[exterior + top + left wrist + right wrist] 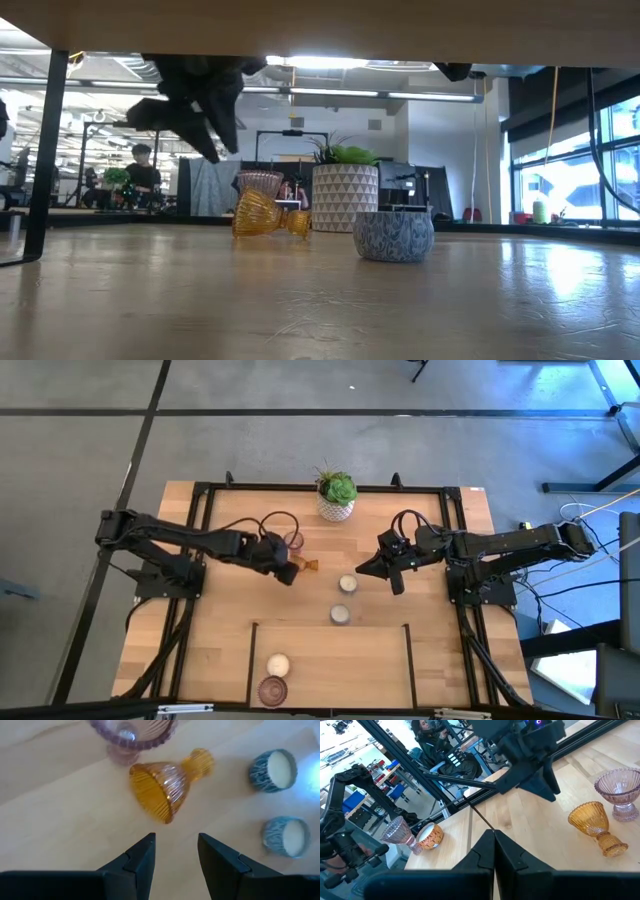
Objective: Pick & Place candle stick holders
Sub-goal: Put the yellow candle holder on the shelf
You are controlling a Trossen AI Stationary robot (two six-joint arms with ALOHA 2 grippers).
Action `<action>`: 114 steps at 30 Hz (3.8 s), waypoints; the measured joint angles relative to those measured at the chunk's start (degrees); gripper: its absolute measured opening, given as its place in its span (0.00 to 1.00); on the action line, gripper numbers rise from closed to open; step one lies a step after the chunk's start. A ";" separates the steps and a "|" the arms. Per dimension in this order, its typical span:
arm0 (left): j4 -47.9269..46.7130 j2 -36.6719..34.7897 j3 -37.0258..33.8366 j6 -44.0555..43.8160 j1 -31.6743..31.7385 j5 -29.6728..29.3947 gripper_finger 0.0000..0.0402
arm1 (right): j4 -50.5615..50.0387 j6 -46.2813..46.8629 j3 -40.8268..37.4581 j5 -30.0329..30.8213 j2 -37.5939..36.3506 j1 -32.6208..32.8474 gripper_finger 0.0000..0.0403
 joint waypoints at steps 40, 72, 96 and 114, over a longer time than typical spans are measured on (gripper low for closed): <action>33.88 0.93 -17.63 -5.38 0.77 -6.15 0.36 | -1.42 0.61 0.00 0.03 0.00 0.09 0.00; 39.79 6.26 -17.54 -3.10 3.08 1.95 0.23 | -1.71 1.67 0.00 2.43 0.00 -0.26 0.00; 4.97 -2.28 7.23 11.13 -5.24 7.83 0.04 | -1.73 1.73 0.00 1.53 0.02 -0.26 0.00; -36.27 18.53 59.64 23.13 -19.18 2.94 0.04 | -1.68 6.94 0.00 1.33 0.02 0.64 0.00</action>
